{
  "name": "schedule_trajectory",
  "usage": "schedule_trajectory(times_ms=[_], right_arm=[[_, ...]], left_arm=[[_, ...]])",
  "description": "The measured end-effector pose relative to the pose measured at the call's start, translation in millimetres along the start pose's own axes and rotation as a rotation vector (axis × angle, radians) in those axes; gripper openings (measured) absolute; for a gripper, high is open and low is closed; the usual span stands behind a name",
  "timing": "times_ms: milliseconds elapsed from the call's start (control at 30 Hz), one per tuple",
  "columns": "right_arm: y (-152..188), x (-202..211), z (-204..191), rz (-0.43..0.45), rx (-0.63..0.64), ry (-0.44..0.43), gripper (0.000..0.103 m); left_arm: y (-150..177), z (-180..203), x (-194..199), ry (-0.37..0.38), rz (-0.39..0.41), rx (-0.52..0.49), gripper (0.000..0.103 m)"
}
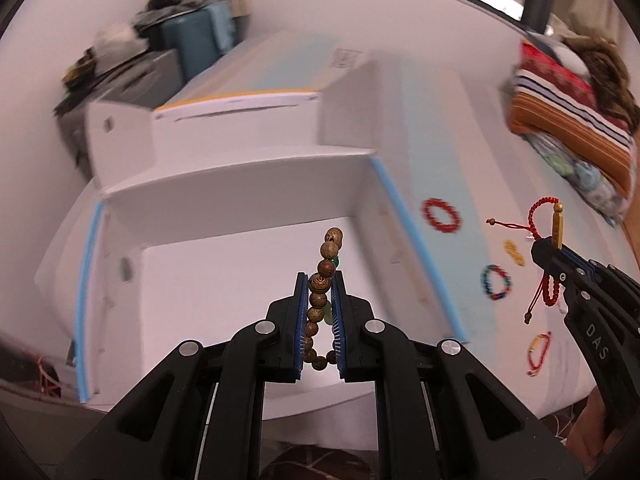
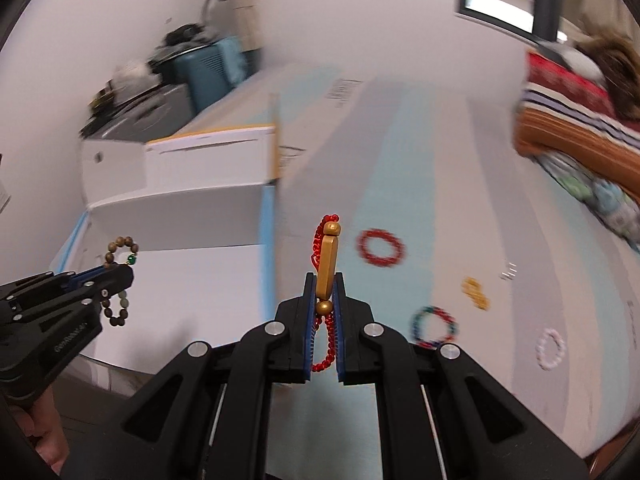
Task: Organize jewelry
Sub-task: 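Carry both held bracelets over the open white box, then open both tools to drop the bracelets into the box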
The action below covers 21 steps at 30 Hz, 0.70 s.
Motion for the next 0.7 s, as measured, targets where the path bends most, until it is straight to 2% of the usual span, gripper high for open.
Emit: schedule_trajectory(times_ms=[167, 333, 633, 700], right_arm=[[9.7, -25.8, -57.4, -0.078, 0.081, -0.051, 0.007], [24.5, -57.6, -93.6, -0.154, 0.121, -0.058, 0.007], [46.0, -114.7, -115.6, -0.326, 0.1, -0.064, 0.007], [48.2, -122.3, -117.3, -0.335, 0.102, -0.039, 0.007]], left_arm=[[13.7, -42.9, -5.7, -0.031, -0.042, 0.057, 0.011], [31.5, -71.8, -17.1, -0.051, -0.087, 0.086, 0.011], [57.7, -106.6, -43.1, -0.05, -0.159, 0.142, 0.011], [58.4, -110.1, -51.2, -0.05, -0.176, 0.149, 0.011]])
Point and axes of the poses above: each gripper's, at about its wrist camera, not at the fingertips, and x roughly against the way its jaws point, z to its right, y to its underside, the point moved 1 cm from there along -x, roughly the way its jaws point, and after that the axes turned 14 degrees about -x, right-handed, at the moved point
